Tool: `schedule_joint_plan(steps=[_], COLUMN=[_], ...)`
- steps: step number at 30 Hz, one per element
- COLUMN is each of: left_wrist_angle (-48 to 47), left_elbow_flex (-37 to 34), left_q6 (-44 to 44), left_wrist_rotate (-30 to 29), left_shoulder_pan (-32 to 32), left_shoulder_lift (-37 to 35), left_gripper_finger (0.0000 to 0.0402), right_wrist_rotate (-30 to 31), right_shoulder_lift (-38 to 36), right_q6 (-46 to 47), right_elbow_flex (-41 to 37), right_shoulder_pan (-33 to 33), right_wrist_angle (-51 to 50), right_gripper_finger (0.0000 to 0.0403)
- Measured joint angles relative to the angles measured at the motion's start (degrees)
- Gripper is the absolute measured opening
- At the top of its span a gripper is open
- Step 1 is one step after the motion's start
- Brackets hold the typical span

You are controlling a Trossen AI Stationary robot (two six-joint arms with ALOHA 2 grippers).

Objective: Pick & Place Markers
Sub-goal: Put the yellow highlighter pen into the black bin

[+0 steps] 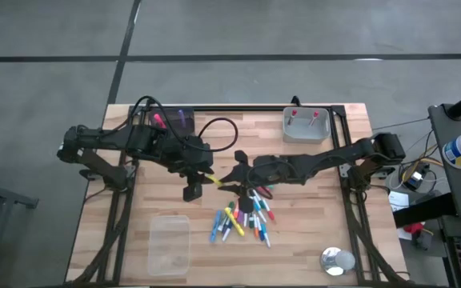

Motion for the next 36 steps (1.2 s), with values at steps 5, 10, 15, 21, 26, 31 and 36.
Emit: schedule_joint_plan(steps=[5,10,15,21,26,31,36], left_wrist_angle=[-0.2,-1.9,-3.1,-2.6,-1.6,-1.7,-1.7], left_elbow_flex=[-0.1,-0.2,-0.2,-0.2,-0.2,-0.2,-0.2], left_q6=[0.0,-1.6,-3.1,-2.7,-2.1,-2.0,-1.9], left_wrist_rotate=[0.1,1.5,1.9,1.8,1.5,1.7,1.7], left_shoulder_pan=[0.0,0.0,0.0,0.1,0.8,1.0,1.0], left_shoulder_lift=[0.0,0.0,0.0,0.0,0.0,0.0,0.0], left_gripper_finger=[0.0119,0.0117,0.0117,0.0117,0.0117,0.0117,0.0111], right_wrist_rotate=[0.0,0.2,0.1,0.0,0.0,0.0,0.0], right_shoulder_lift=[1.3,1.3,1.1,1.2,1.2,1.2,1.2], right_q6=[0.0,-0.2,-0.4,-0.2,-0.2,-0.2,-0.2], right_elbow_flex=[0.0,-0.1,-0.1,-0.1,-0.1,-0.1,-0.1], right_shoulder_pan=[0.0,0.0,0.0,0.0,-0.1,-0.1,-0.1], right_wrist_angle=[1.0,1.8,2.9,2.8,2.8,2.8,2.8], right_gripper_finger=[0.0076,0.0073,0.0075,0.0073,0.0074,0.0074,0.0076])
